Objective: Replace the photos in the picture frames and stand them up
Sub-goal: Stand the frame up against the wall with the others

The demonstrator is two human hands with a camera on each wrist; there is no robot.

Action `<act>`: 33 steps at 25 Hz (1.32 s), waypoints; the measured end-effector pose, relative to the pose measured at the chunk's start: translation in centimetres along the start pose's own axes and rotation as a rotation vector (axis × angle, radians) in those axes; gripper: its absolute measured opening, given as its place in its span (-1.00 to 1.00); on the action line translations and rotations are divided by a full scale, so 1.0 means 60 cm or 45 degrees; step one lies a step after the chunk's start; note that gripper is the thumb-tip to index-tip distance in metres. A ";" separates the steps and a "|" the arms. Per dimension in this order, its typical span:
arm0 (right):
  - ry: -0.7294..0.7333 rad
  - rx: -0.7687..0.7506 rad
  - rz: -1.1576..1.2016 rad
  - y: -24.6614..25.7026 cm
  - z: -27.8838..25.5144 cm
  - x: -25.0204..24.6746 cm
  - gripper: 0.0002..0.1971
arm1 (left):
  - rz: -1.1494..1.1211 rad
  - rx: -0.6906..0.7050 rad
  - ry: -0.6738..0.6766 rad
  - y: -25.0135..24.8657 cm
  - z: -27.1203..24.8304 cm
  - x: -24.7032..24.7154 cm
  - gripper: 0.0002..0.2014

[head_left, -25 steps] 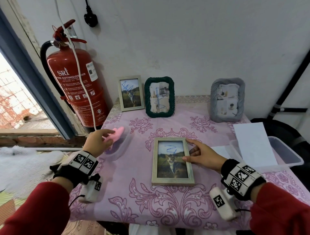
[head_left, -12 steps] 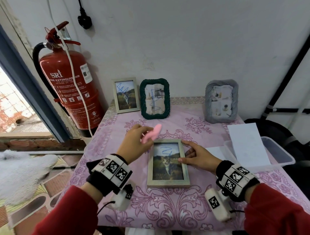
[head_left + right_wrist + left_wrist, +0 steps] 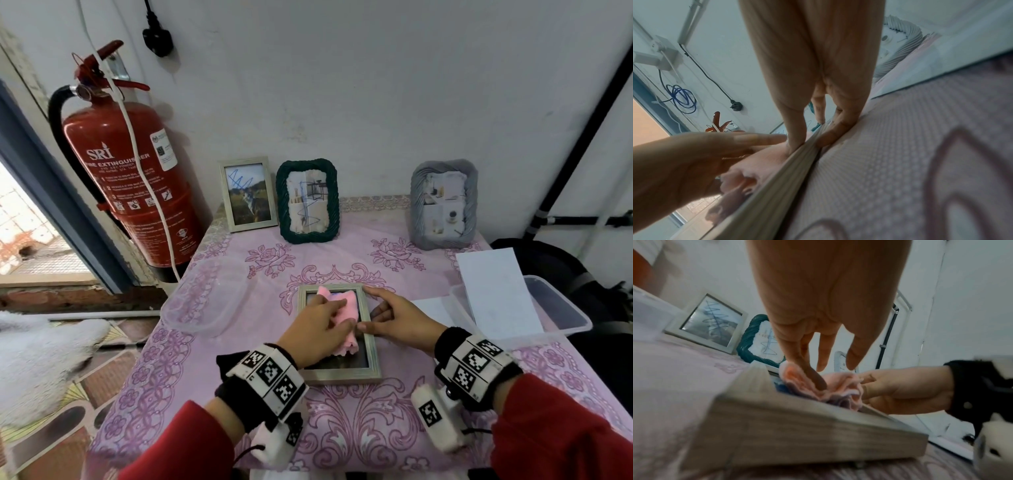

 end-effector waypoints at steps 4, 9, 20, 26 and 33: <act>0.007 0.003 -0.017 0.003 -0.003 0.000 -0.16 | -0.050 0.078 -0.101 0.007 -0.004 -0.035 -0.64; 0.009 0.036 -0.053 0.012 -0.005 0.004 -0.24 | 0.307 0.019 0.243 0.039 -0.012 -0.010 -0.35; 0.107 -0.425 -1.100 0.144 -0.020 0.079 -0.53 | 0.416 0.020 0.486 0.098 -0.018 -0.029 0.23; 0.281 -0.344 -1.280 0.110 0.002 0.112 -0.52 | 0.398 0.088 0.432 0.114 -0.015 -0.017 0.25; 0.347 -0.684 -1.028 0.127 -0.028 0.134 -0.84 | 0.551 0.135 0.371 0.097 -0.010 -0.023 0.29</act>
Point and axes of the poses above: each hand's wrist, its own z-axis towards the middle knuckle, its own x-axis out of the palm, y = z × x, the point moved 8 cm from there along z, towards the middle knuckle
